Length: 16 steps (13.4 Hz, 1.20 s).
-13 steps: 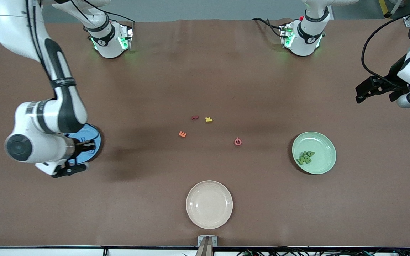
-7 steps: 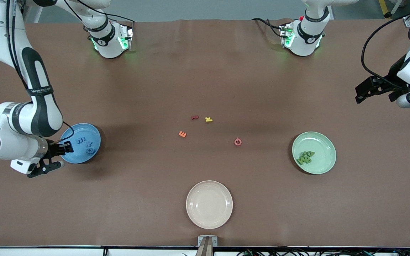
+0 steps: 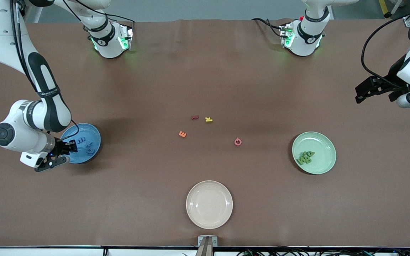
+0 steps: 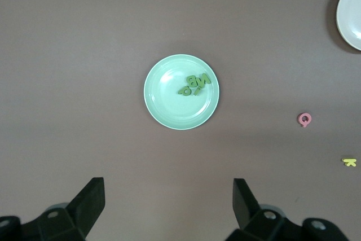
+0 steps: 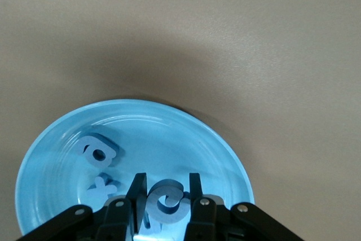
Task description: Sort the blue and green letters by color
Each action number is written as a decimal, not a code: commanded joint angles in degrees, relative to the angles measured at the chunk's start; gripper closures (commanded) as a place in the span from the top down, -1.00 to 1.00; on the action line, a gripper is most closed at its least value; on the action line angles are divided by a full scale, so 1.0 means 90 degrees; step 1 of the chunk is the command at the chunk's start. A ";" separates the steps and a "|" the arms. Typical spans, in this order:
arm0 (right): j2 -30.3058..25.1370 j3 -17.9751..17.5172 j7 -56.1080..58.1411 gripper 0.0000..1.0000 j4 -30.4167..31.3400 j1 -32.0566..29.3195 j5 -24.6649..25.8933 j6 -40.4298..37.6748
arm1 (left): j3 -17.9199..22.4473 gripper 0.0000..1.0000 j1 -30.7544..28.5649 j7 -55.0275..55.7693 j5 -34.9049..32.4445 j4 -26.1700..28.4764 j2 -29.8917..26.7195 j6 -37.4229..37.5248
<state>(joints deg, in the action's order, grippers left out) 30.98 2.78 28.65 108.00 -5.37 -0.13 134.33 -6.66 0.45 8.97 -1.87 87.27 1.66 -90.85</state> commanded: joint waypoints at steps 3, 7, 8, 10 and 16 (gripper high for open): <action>-0.0131 -0.0094 0.0030 0.77 0.0129 -0.0077 0.0083 0.0094 | -0.0002 1.00 -0.0040 -0.0108 0.0120 -0.0010 0.0001 -0.0033; -0.0501 -0.0113 -0.0018 0.98 0.0110 -0.0048 0.0083 -0.0314 | -0.0002 1.00 -0.0040 -0.0108 0.0120 -0.0010 0.0001 -0.0033; -0.0715 -0.0123 -0.0048 0.98 0.0100 -0.0029 0.0083 -0.0607 | -0.0002 1.00 -0.0040 -0.0108 0.0120 -0.0010 0.0001 -0.0033; -0.1174 -0.0123 -0.0329 0.97 0.0100 0.0020 0.0083 -0.1173 | -0.0002 1.00 -0.0040 -0.0108 0.0120 -0.0010 0.0001 -0.0033; -0.2211 -0.0142 -0.1902 0.97 -0.0707 0.0284 0.0064 -0.3456 | -0.0002 1.00 -0.0050 -0.0108 0.0120 0.0000 -0.0008 -0.0033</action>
<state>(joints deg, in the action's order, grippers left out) 12.82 1.67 16.06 105.48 -3.36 -0.12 109.53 -6.62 0.39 8.97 -1.87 87.33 1.68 -90.85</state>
